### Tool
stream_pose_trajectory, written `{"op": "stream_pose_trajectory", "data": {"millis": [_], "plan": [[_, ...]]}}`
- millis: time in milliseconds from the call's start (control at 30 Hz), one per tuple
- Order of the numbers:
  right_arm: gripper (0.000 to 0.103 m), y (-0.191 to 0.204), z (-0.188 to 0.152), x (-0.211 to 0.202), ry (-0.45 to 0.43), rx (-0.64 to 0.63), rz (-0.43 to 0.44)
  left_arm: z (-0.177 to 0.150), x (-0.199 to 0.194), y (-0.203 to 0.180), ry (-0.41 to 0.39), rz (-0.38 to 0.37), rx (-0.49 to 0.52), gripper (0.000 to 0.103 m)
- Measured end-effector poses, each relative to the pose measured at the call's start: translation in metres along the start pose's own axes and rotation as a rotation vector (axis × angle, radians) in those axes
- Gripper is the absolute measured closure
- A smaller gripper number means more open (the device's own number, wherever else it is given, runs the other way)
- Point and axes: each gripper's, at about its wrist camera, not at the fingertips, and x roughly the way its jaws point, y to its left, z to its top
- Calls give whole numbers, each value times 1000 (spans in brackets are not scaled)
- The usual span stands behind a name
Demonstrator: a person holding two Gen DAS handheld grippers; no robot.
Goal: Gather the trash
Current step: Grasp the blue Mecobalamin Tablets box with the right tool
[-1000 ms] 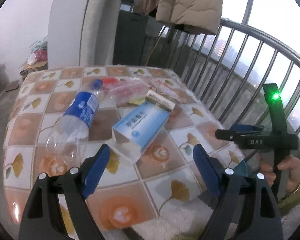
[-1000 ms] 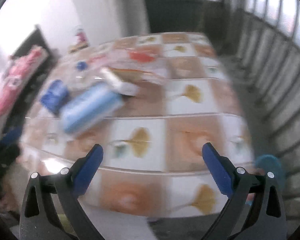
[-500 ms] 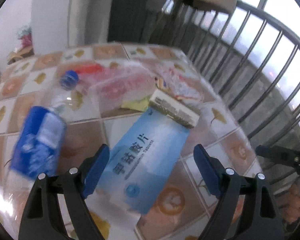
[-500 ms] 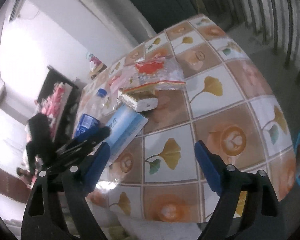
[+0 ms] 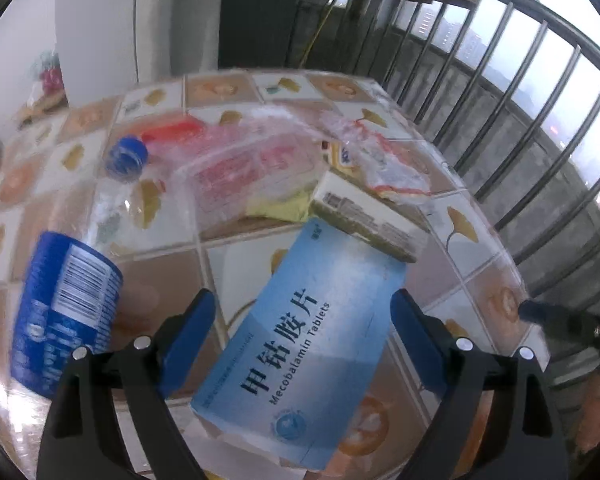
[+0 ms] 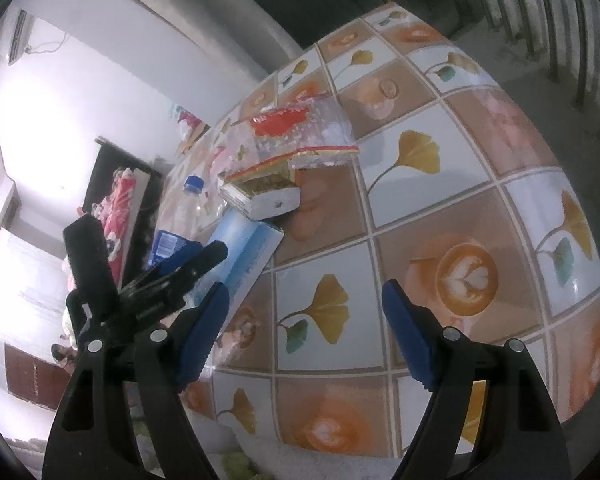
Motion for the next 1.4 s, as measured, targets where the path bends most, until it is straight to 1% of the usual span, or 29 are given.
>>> {"op": "stream_pose_trajectory", "data": {"millis": [67,100,167,200,233,333,367,433,467,600,633,733,800,933,1033,1167,1300,1400], "plan": [[28,-2,-1,-1,2,5,8,-5,7,5,61,-63,-52,16],[28,-3,-1,-2,2,7,11,-8,7,6,71,-94,-72,16],[28,-4,-2,-4,1,8,15,-17,-1,8,65,-219,-110,16],[28,-5,-2,-5,3,10,17,-23,-6,8,65,-299,-134,16],[28,-5,-2,-4,7,13,20,-29,-10,8,68,-355,-148,16],[28,-4,-2,0,28,15,31,-49,-22,1,76,-461,-136,16],[27,-3,-2,3,38,16,31,-55,-26,-2,74,-466,-128,16],[26,2,-2,9,58,17,37,-69,-37,-4,66,-461,-112,16],[23,4,-2,12,65,19,38,-74,-41,-4,64,-448,-113,16],[19,21,-1,28,103,-10,21,-94,-62,3,26,-350,-112,16],[17,28,-1,34,115,-28,10,-99,-71,6,4,-311,-109,16],[14,49,-3,50,149,-82,-34,-110,-87,14,-38,-257,-117,16],[12,58,-5,58,158,-107,-54,-109,-94,21,-58,-223,-125,16],[12,76,-9,77,163,-160,-138,-111,-111,25,-121,-142,-106,16],[12,86,-13,91,172,-196,-209,-114,-117,26,-143,-103,-84,16],[12,98,-20,102,174,-254,-276,-112,-120,29,-160,-81,-76,16],[12,109,-30,109,161,-329,-341,-113,-121,29,-166,-84,-86,16],[12,109,-34,113,160,-352,-368,-112,-123,26,-176,-80,-80,16]]}}
